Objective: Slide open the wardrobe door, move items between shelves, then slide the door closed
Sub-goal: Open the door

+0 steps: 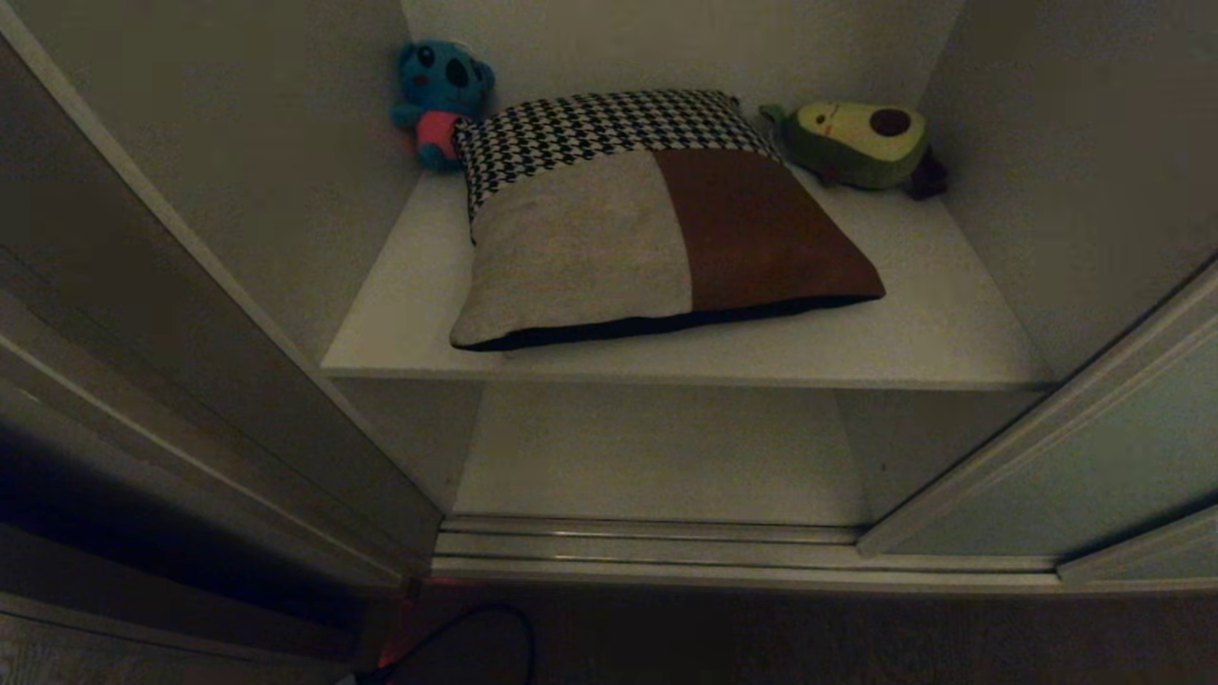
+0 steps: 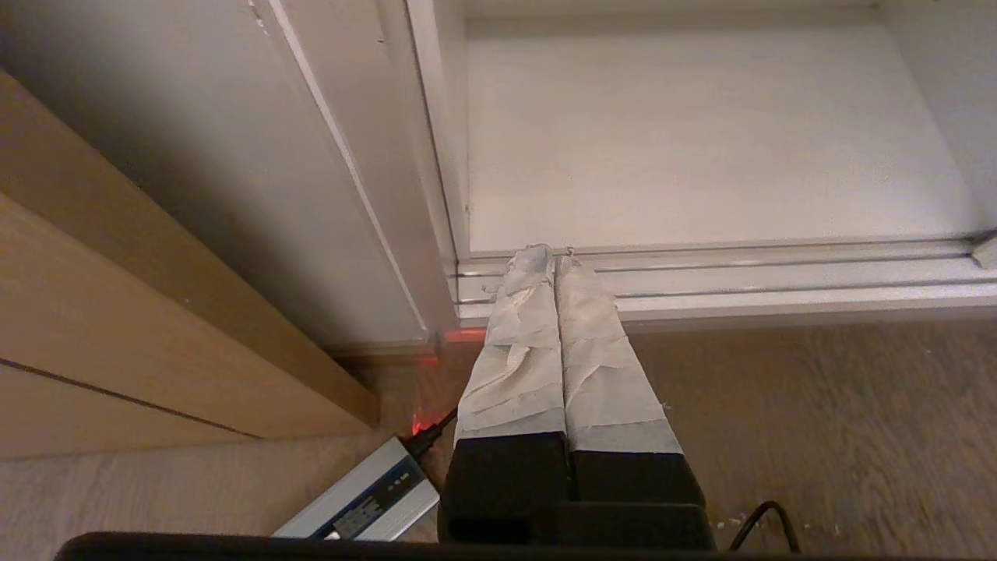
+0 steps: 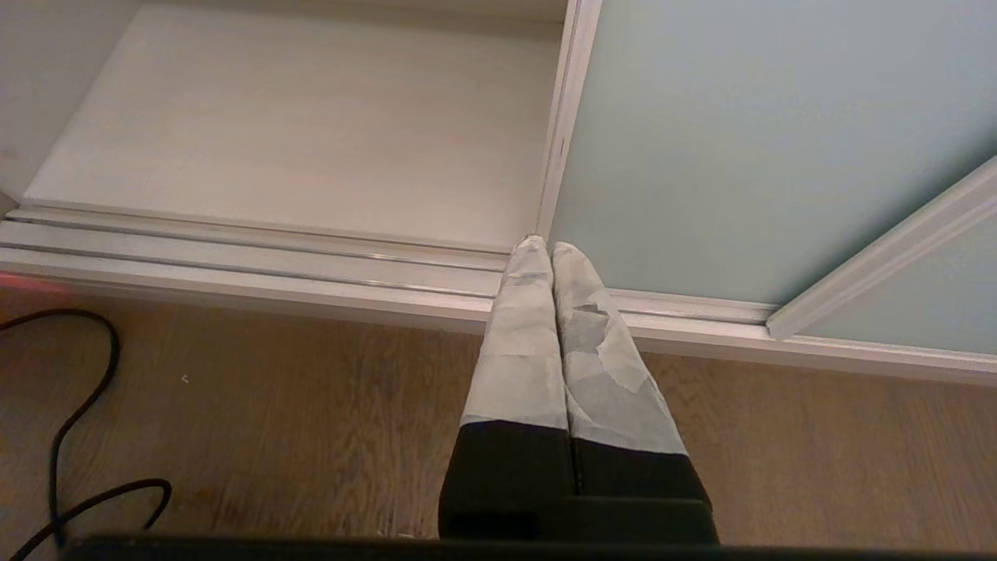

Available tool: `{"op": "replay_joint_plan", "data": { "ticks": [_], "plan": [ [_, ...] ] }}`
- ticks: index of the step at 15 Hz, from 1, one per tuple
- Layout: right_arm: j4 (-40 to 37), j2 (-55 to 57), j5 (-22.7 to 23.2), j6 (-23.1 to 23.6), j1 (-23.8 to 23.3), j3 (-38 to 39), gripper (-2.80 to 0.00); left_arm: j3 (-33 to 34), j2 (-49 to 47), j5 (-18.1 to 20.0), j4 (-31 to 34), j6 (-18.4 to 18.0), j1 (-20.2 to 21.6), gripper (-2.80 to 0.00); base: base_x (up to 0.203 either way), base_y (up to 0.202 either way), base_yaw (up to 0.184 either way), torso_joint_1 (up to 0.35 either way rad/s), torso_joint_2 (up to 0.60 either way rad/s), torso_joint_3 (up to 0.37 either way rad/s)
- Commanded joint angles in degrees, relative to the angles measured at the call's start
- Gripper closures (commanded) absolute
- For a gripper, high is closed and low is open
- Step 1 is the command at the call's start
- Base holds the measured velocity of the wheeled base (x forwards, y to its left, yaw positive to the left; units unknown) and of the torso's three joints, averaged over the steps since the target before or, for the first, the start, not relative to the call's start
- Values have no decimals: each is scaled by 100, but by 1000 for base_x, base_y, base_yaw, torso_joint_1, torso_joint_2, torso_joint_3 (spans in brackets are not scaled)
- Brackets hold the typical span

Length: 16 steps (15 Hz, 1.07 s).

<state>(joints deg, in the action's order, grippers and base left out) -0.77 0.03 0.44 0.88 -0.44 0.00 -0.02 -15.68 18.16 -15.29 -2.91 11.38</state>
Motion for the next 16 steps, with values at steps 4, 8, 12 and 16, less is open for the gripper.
{"op": "replay_joint_plan", "data": {
  "ticks": [4,8,12,16],
  "plan": [
    [-2,6,2,2,0,26,0,-20,-41,-15,-88,-34,-215,0,0,0,0,0,0,0],
    [-2,6,0,0,0,24,0,-352,-67,149,-6,-132,-351,0,0,0,0,0,0,0],
    [-2,6,0,0,0,18,0,-88,395,-355,327,-372,-1000,0,0,0,0,0,0,0],
    [-2,6,0,1,0,18,0,-6,746,-1175,736,403,-1081,0,0,0,0,0,0,0]
  ]
}}
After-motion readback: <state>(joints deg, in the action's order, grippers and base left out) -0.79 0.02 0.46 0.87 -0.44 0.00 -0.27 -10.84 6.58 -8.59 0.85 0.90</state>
